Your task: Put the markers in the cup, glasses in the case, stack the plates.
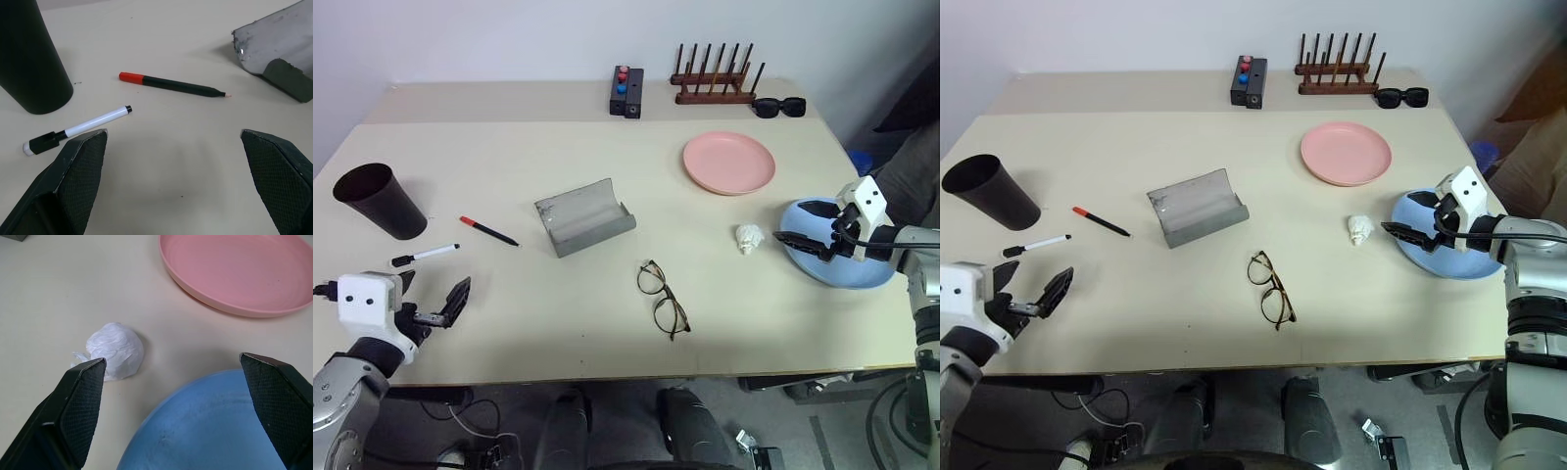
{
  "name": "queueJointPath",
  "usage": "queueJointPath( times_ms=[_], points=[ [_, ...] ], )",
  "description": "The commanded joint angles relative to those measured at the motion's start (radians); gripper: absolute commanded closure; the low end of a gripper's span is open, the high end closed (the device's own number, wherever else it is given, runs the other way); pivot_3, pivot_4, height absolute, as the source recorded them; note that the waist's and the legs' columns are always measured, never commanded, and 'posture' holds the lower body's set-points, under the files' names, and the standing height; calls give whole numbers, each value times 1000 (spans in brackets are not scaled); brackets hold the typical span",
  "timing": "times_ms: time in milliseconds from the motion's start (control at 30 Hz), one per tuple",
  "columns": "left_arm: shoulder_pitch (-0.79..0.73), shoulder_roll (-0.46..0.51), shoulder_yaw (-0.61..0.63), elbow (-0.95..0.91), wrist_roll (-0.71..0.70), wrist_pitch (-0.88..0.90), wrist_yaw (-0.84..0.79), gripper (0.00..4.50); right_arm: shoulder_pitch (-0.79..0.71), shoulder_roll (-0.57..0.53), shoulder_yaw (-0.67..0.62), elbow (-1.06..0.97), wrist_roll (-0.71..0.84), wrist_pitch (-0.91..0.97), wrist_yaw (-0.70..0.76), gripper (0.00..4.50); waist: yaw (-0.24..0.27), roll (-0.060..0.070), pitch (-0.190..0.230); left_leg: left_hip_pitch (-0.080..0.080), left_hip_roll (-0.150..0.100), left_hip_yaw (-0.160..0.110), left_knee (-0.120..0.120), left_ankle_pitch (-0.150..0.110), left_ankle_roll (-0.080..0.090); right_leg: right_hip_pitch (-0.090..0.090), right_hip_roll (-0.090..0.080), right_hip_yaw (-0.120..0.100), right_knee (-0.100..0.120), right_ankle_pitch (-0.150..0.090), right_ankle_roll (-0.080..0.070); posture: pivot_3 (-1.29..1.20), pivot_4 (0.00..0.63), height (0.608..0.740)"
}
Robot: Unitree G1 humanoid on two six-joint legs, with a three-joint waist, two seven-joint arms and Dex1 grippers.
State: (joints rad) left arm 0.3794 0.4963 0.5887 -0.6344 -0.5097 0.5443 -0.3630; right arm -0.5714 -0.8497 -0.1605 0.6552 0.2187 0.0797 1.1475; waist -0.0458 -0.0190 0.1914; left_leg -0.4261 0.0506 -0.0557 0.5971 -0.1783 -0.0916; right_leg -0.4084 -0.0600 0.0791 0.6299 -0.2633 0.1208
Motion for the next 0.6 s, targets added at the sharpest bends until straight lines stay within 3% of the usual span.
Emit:
queueJointPath(
  times_ms=[33, 600],
  points=[
    [1, -1, 30, -37, -10, 3, 14, 21, -19, -2, -5, -15, 5, -19, 1, 48, 0, 0, 0, 0, 0, 0, 0, 0, 0, 0, 0, 0, 0, 0, 0, 0, 150, 740],
    [-92, 29, -19, 4, 42, 48, 77, 21, -5, 121, 40, -217, 28, 5, -38, 48, 1, 0, 0, 0, 0, 0, 0, 0, 0, 1, 0, 0, 1, 0, 0, 0, 150, 740]
  ],
)
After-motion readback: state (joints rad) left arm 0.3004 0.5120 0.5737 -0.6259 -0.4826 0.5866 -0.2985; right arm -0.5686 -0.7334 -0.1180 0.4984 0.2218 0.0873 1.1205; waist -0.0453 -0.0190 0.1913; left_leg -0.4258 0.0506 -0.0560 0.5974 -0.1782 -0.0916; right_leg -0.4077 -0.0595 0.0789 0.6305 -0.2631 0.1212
